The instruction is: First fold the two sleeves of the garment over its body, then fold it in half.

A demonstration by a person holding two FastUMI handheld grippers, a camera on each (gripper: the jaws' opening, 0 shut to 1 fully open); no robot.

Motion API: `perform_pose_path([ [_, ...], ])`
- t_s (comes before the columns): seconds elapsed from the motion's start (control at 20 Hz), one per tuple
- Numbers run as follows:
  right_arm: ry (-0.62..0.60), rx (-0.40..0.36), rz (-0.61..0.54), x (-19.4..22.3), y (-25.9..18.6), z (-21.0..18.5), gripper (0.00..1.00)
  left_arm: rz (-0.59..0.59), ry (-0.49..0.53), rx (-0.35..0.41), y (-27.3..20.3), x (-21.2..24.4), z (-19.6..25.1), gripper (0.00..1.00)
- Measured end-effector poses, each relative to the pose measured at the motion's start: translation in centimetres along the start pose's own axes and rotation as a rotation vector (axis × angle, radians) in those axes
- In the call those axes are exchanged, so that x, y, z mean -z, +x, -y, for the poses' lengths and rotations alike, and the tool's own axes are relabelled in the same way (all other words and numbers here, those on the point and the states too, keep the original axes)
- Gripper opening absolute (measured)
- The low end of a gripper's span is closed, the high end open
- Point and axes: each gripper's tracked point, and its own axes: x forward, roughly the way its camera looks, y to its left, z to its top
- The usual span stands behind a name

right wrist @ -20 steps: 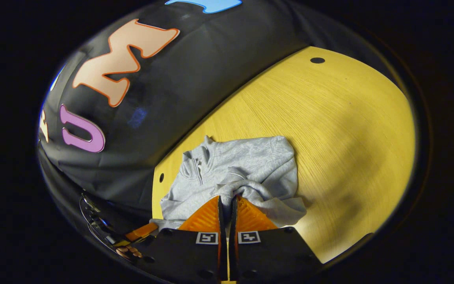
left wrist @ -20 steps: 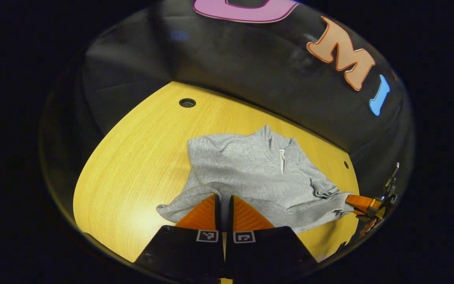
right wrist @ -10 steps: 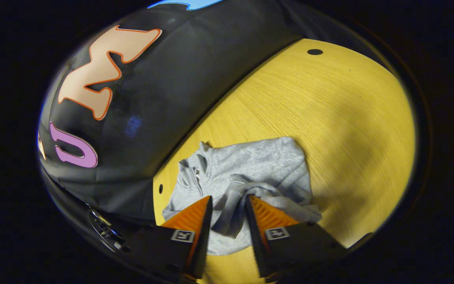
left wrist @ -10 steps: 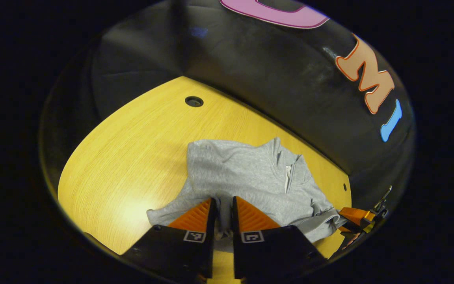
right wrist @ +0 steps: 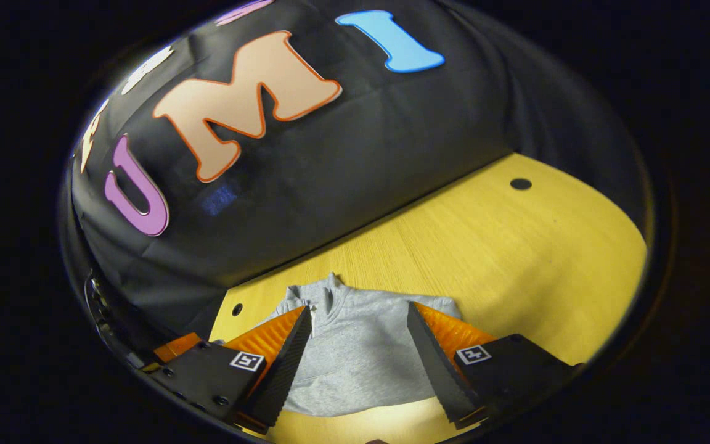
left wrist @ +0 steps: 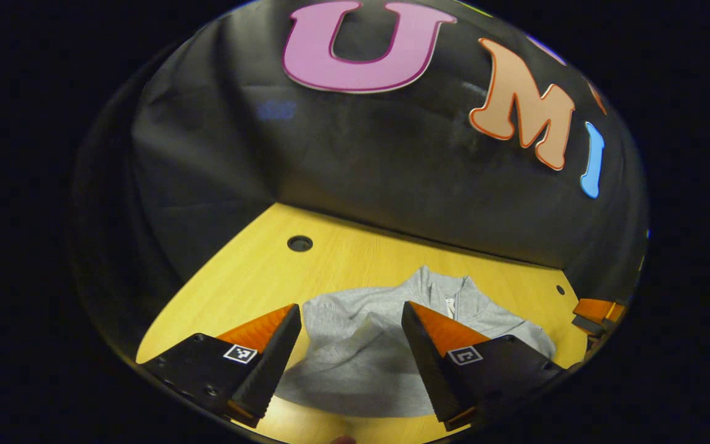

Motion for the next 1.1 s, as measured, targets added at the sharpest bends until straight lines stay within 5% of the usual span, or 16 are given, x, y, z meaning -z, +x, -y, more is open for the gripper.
perform_pose_path([
  [0.4, -0.324, -0.007, 0.243, -2.9, -8.3, -1.8, 0.97, 0.243, 0.237, -0.05, -7.9, -4.3, 1.1, 0.95],
  [1.1, -0.435, -0.026, 0.45, -5.9, -13.0, -3.6, 0.95, 0.306, 0.25, -0.102, -13.3, -5.4, -1.7, 0.95],
])
